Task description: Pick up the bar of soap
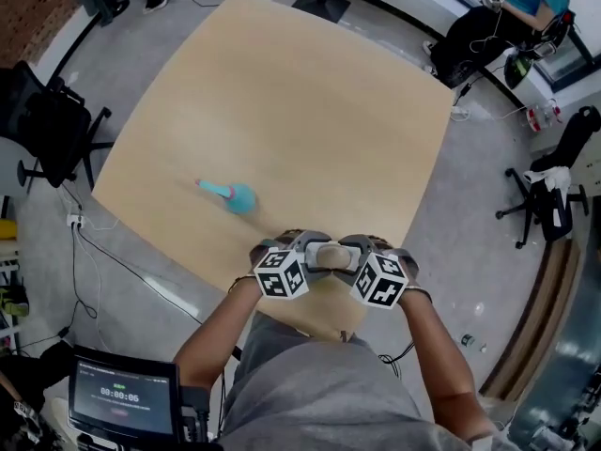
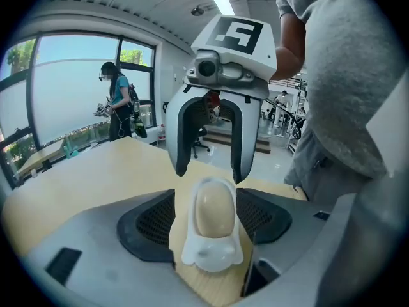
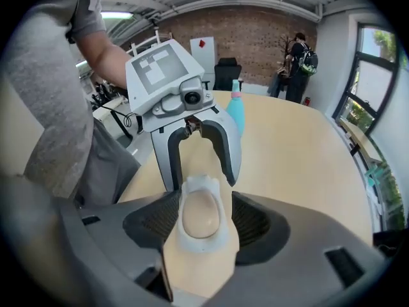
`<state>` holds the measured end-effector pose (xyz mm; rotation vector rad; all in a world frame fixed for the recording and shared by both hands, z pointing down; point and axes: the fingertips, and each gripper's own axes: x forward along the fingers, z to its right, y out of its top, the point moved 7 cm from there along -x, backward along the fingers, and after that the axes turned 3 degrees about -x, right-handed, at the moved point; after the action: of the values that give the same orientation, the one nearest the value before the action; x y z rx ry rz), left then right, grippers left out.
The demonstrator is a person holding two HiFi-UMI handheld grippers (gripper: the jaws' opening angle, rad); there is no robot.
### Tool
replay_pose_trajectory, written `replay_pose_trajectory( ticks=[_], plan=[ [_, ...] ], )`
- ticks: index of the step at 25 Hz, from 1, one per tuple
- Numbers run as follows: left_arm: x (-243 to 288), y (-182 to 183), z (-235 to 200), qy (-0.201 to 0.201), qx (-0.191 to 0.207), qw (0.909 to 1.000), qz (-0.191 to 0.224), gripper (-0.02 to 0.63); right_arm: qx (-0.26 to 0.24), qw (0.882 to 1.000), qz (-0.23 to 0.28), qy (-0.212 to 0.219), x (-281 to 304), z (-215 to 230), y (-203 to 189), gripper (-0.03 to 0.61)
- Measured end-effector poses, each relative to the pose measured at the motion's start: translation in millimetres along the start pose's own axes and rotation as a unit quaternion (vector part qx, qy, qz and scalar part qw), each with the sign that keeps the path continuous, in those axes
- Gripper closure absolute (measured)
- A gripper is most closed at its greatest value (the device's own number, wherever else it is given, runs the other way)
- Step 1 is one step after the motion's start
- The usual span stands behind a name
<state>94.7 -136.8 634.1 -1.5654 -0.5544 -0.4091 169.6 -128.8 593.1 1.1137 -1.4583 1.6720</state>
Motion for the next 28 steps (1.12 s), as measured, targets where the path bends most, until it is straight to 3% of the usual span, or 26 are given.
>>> replay_pose_trajectory(
  ticks=[5,13,20,28],
  plan=[
    [17.4,-1.2,6.3,-0.023,0.014,0.9995,-0.018,0.337,-0.020,0.999,-0.044,0.023,16.4,-6.3,-14.2,0.337],
    [35.8,-10.3,15.2,-0.042,0.027,0.9975,-0.049,0.337,-0.034,0.995,-0.092,0.025,36.9,-11.6,-31.3,0.337],
    [46.7,-14.3,17.1,-0.052,0.023,0.9968,-0.056,0.337,-0.039,0.995,-0.094,0.013,34.4,-12.9,-28.7,0.337],
    [40.6,-20.2,17.8,-0.056,0.014,0.9979,-0.032,0.336,-0.039,0.995,-0.087,0.008,34.7,-15.6,-22.9,0.337]
  ],
)
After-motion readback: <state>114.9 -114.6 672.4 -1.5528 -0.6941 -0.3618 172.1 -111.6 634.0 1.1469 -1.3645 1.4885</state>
